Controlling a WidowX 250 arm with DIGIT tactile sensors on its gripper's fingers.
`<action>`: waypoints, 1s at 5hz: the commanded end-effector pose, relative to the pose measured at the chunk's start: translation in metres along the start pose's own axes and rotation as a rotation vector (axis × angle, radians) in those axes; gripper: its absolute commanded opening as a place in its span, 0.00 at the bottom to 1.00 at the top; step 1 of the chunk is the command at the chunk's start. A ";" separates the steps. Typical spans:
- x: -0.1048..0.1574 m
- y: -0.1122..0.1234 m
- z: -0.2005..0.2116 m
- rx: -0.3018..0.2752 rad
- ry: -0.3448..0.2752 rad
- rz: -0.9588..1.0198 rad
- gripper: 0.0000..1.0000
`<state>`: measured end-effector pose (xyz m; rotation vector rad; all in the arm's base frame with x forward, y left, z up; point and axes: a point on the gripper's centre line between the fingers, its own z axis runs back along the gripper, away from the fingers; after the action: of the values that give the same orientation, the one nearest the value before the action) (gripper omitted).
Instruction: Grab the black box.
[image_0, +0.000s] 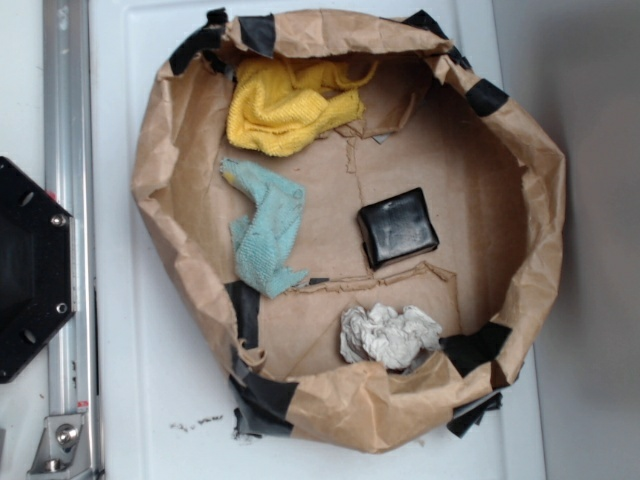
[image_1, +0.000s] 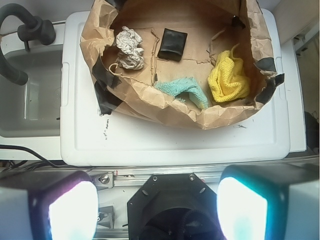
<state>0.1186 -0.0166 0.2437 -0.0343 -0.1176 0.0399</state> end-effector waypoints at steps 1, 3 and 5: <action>0.000 0.000 0.000 0.000 0.000 0.000 1.00; 0.091 0.036 -0.067 0.118 -0.121 0.456 1.00; 0.177 0.047 -0.153 0.196 -0.152 0.440 1.00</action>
<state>0.3023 0.0286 0.0901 0.1548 -0.1869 0.4810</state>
